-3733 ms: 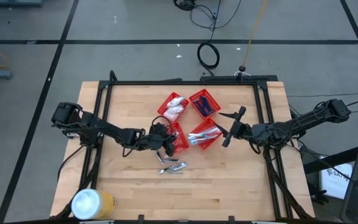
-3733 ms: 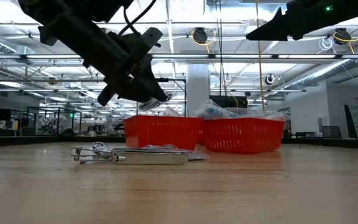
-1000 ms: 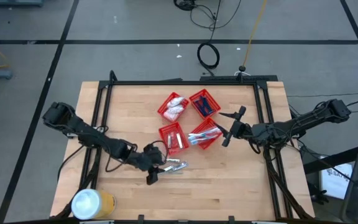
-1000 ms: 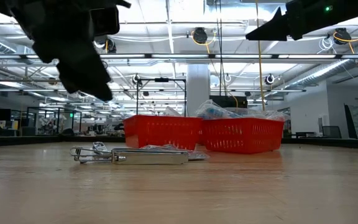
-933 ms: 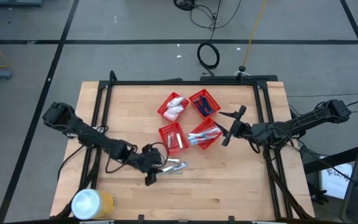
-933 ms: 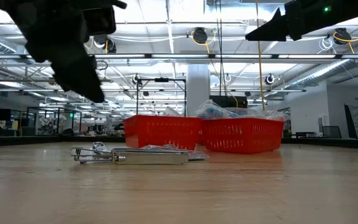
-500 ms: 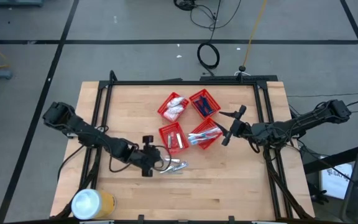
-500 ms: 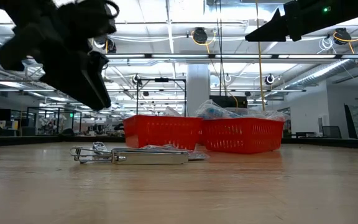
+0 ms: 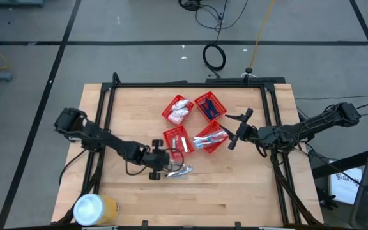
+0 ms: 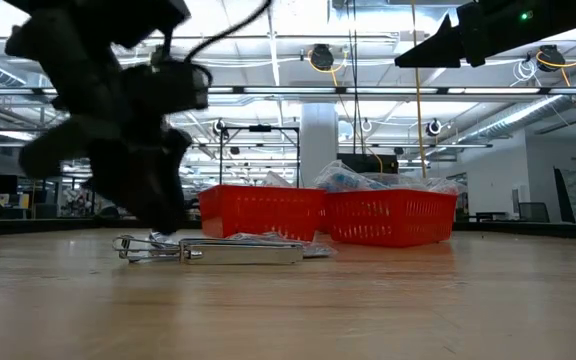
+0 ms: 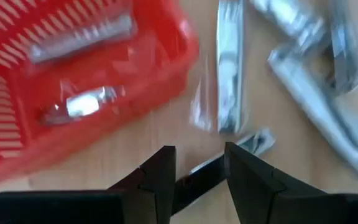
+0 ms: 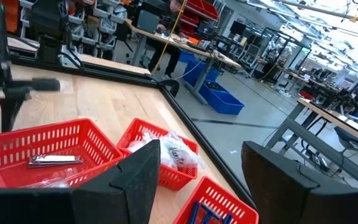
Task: Pick & Place Travel size toiletries
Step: Put the silver nail cutter into the bottom left red bin
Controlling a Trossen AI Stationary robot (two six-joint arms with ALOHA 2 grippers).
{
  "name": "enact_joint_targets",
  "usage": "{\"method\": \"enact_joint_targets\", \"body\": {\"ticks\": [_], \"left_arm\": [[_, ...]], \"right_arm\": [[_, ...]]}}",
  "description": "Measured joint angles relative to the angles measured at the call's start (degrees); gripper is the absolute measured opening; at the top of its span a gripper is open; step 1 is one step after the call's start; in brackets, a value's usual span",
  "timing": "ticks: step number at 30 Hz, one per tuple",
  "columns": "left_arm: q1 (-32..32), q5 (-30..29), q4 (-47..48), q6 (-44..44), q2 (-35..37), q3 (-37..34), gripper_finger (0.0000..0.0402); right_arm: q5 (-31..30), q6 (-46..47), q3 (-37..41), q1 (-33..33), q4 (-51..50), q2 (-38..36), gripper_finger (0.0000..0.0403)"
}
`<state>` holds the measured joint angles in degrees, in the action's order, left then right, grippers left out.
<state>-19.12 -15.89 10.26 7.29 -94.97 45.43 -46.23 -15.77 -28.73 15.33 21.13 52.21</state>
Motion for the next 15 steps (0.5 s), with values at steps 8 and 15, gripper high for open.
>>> {"method": "enact_joint_targets", "body": {"ticks": [8,15], "left_arm": [[0.97,5.82,-0.45,1.69,-3.09,0.26,0.0131],[0.90,15.93,0.70,13.02,-2.85,0.07,0.0131]], "right_arm": [[0.01,0.02,0.01,0.00,0.01,0.00,0.0212],[0.01,0.00,0.00,0.00,-0.03,0.00,0.0212]]}}
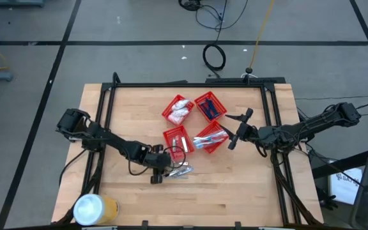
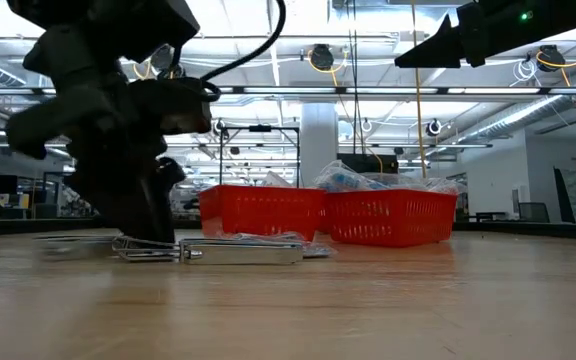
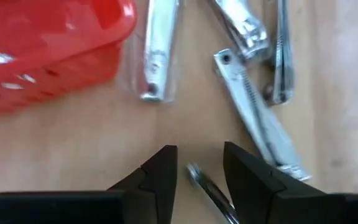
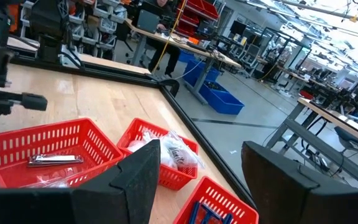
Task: Pick & Place Travel size toiletries
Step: Put the silver nail cutter into the bottom left red bin
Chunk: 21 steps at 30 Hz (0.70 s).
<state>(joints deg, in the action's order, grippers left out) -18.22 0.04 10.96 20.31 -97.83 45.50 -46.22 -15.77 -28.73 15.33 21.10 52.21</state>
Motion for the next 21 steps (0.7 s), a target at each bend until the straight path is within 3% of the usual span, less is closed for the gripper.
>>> {"method": "enact_joint_targets", "body": {"ticks": [5,13,21], "left_arm": [[-0.03,4.05,0.48,10.37,0.07,0.09,0.0131],[-0.02,4.74,1.09,14.68,0.21,0.07,0.0131],[1.59,5.28,5.44,25.52,6.25,-0.02,0.0131]], "right_arm": [[0.00,0.00,0.00,0.00,-0.07,0.00,0.0212],[0.00,0.02,0.00,0.00,-0.04,0.00,0.0212],[0.00,0.04,0.00,0.00,0.30,-0.02,0.0212]]}}
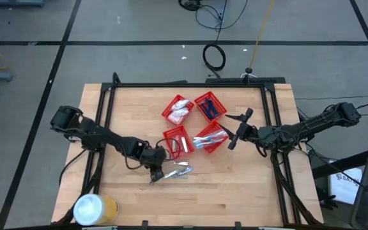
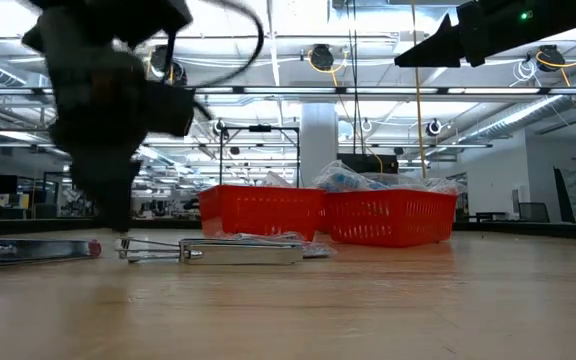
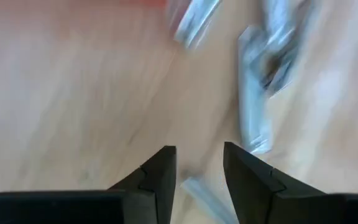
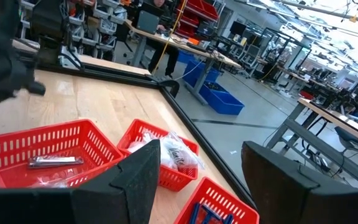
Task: Pick & Place Travel size toiletries
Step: Put the silver nail cutter into the bottom left red bin
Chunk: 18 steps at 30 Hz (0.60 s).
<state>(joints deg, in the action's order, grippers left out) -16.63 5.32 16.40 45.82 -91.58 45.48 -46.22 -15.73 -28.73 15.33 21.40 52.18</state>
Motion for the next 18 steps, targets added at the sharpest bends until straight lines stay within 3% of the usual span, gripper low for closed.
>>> {"method": "enact_joint_targets", "body": {"ticks": [4,8,13,16,18], "left_arm": [[-1.63,-6.59,9.54,-1.54,2.73,4.80,0.0131],[-4.86,-13.15,19.49,-2.45,3.04,14.28,0.0131],[-8.65,-18.63,30.76,6.31,1.49,24.02,0.0131],[-10.63,-18.19,39.29,13.40,-2.41,27.41,0.0131],[-11.61,-14.27,42.68,18.67,-5.91,27.86,0.0131]], "right_arm": [[0.00,0.01,0.02,0.00,0.02,0.00,0.0212],[0.00,-0.02,0.02,0.02,0.20,0.00,0.0212],[0.00,-0.10,0.02,0.02,0.15,0.00,0.0212],[0.00,-0.12,0.02,0.02,-0.19,0.00,0.0212],[0.00,-0.12,0.02,0.02,-0.55,0.00,0.0212]]}}
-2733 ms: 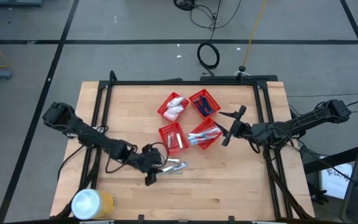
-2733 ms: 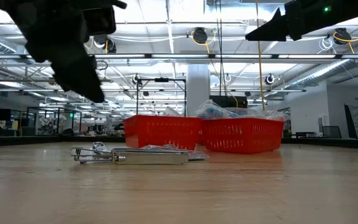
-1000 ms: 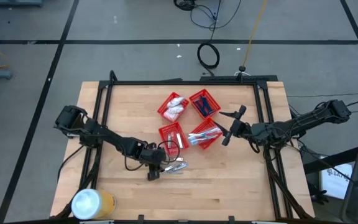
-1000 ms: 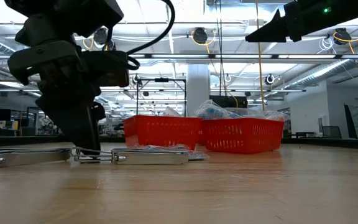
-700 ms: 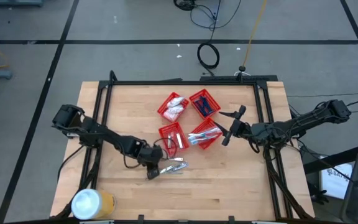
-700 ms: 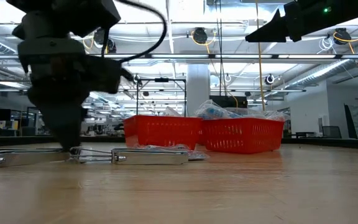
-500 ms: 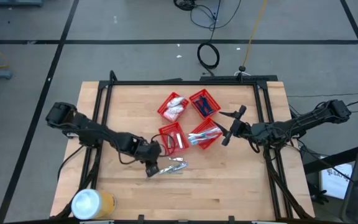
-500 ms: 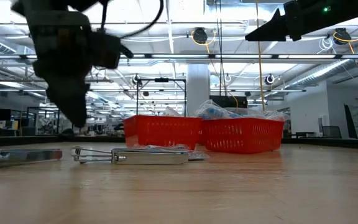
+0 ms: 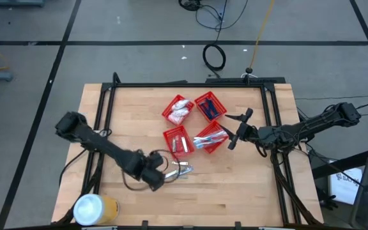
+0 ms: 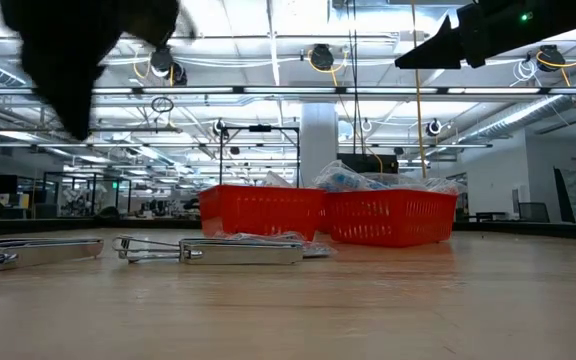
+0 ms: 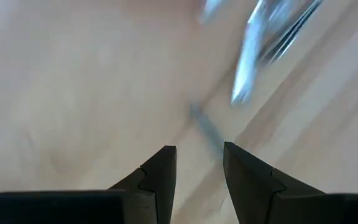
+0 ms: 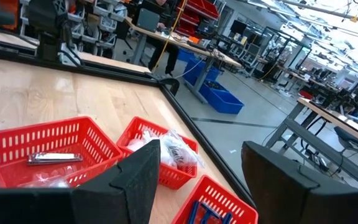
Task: Pick & Place Travel size toiletries
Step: Put the silver nail cutter into the bottom left red bin
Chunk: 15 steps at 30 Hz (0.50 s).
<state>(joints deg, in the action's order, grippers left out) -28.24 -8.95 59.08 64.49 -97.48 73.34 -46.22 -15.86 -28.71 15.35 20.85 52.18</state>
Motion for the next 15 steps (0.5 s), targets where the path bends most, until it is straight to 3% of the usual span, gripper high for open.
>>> {"method": "enact_joint_targets", "body": {"ticks": [7,15], "left_arm": [[-0.24,14.02,-0.24,9.65,-10.10,0.07,0.0131],[0.45,14.53,-1.49,15.99,-11.35,0.07,0.0131]], "right_arm": [[0.00,0.00,0.00,0.00,0.00,0.00,0.0212],[0.00,0.13,0.00,0.00,0.12,0.00,0.0212]]}}
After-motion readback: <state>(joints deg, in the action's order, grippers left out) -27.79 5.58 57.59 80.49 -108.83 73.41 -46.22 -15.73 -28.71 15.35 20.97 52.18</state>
